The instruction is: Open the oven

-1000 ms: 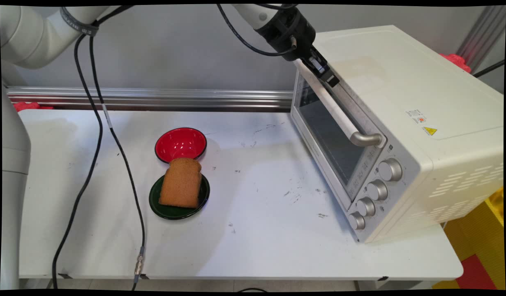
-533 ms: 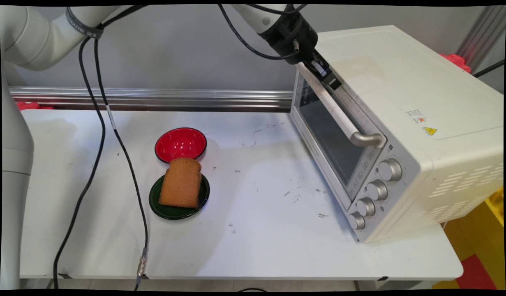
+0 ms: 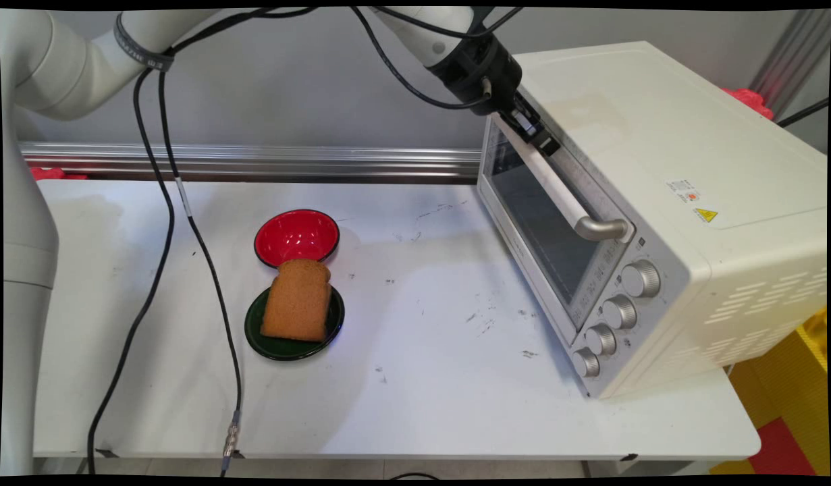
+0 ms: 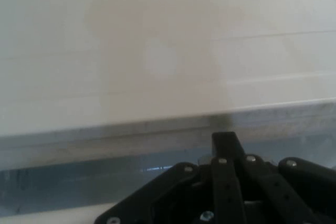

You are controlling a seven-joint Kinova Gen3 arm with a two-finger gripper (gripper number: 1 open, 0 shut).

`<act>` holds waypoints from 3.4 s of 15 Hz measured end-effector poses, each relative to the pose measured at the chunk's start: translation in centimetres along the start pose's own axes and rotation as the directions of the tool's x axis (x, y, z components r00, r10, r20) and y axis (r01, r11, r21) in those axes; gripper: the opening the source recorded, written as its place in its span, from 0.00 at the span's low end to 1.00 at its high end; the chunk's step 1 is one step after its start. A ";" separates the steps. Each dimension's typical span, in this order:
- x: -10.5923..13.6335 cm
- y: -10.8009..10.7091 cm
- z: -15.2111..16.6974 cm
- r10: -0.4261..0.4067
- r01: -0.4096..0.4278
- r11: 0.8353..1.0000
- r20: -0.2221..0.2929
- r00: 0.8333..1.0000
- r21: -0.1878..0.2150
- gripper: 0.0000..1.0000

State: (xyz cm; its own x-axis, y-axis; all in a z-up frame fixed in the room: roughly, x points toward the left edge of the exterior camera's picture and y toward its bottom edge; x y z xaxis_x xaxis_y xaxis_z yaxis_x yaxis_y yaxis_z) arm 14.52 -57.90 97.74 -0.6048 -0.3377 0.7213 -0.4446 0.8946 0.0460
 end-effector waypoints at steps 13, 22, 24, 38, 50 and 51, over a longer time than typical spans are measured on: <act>-4.8 0.3 -1.5 0.004 -0.002 1.000 0.089 0.996 -0.014 0.00; -9.9 0.2 -2.1 -0.003 0.005 1.000 0.151 0.989 -0.016 0.00; -11.0 0.1 -2.3 -0.007 0.009 1.000 0.159 0.987 -0.013 0.00; -16.6 -0.4 -2.4 0.005 -0.005 1.000 0.161 0.987 -0.002 0.00; -20.6 -0.8 -2.1 0.026 -0.026 1.000 0.124 0.992 0.002 0.00; -20.9 -0.7 -2.2 0.025 -0.025 1.000 0.124 0.992 0.001 0.00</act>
State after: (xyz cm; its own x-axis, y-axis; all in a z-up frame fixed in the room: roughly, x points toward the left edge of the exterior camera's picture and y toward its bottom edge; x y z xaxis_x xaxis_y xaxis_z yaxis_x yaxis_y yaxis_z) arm 28.91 -50.88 84.14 -0.6929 -0.3489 0.6310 -0.4299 0.9025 0.0269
